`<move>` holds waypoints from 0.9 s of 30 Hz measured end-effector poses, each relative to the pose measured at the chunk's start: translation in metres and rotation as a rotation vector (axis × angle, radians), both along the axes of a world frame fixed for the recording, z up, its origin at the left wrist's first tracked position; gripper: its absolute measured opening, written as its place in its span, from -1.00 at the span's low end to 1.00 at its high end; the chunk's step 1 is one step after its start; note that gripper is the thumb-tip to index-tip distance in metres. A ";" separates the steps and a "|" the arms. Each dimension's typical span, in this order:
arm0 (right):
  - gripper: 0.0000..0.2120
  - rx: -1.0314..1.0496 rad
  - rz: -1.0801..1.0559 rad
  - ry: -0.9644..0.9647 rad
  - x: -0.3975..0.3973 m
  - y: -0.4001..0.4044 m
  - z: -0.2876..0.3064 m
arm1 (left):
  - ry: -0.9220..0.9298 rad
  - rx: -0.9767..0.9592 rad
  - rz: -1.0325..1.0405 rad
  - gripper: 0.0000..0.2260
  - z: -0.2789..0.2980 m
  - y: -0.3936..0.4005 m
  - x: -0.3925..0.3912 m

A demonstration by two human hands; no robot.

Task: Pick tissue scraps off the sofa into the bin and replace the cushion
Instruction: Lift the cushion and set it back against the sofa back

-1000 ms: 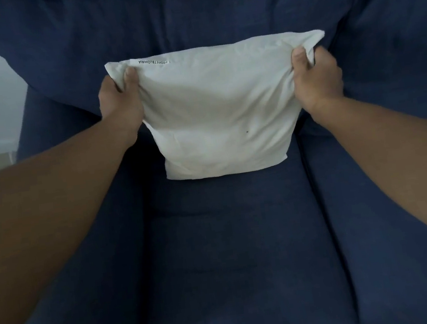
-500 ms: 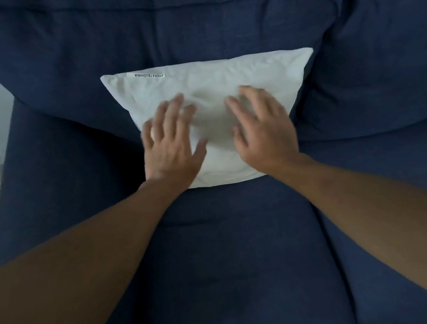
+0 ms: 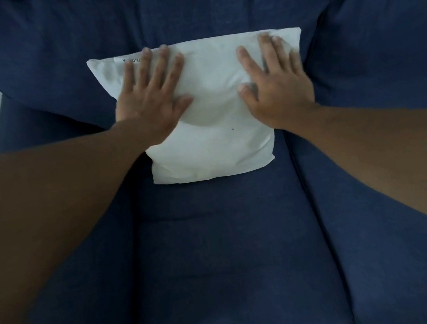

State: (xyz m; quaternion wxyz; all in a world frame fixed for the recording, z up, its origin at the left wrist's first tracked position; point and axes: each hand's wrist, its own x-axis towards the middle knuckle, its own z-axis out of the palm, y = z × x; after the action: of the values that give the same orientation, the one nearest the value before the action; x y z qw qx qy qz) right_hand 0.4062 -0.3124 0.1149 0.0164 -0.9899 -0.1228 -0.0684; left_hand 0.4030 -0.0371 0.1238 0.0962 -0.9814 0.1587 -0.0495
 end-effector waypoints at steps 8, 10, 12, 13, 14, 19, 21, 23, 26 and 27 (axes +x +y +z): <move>-0.36 0.157 -0.089 -0.177 -0.035 -0.017 0.006 | -0.131 -0.192 0.063 -0.40 -0.004 0.023 -0.041; -0.32 0.376 -0.155 -0.181 -0.059 -0.006 -0.005 | -0.174 -0.448 0.120 -0.38 -0.015 0.012 -0.056; -0.24 0.736 -0.379 -0.089 -0.070 0.002 -0.010 | -0.277 -0.873 0.423 -0.35 -0.019 0.000 -0.059; -0.20 0.934 -0.512 0.000 -0.066 0.005 -0.010 | -0.282 -1.087 0.606 -0.31 -0.016 -0.003 -0.055; -0.16 1.108 -0.634 0.117 -0.058 0.006 -0.008 | -0.227 -1.281 0.756 -0.27 -0.011 -0.005 -0.048; -0.37 1.373 -0.702 0.466 -0.019 0.000 0.004 | 0.101 -1.643 0.966 -0.46 0.002 0.007 -0.014; -0.49 1.380 -0.694 0.488 -0.011 -0.001 0.007 | 0.106 -1.606 0.942 -0.57 0.001 0.009 -0.012; -0.57 1.391 -0.701 0.493 -0.003 -0.002 0.011 | 0.085 -1.569 0.919 -0.63 0.000 0.011 -0.012; -0.62 1.365 -0.704 0.500 0.002 -0.006 0.011 | 0.065 -1.532 0.920 -0.67 0.003 0.012 -0.007; -0.60 1.351 -0.705 0.502 0.001 -0.007 0.010 | 0.062 -1.525 0.930 -0.68 0.004 0.012 -0.005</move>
State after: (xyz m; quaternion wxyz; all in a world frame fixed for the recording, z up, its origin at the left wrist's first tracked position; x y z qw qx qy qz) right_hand 0.4077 -0.3190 0.1248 0.6165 -0.7324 0.2726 0.0957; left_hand 0.3980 -0.0253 0.1281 -0.5764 -0.7447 -0.3289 -0.0708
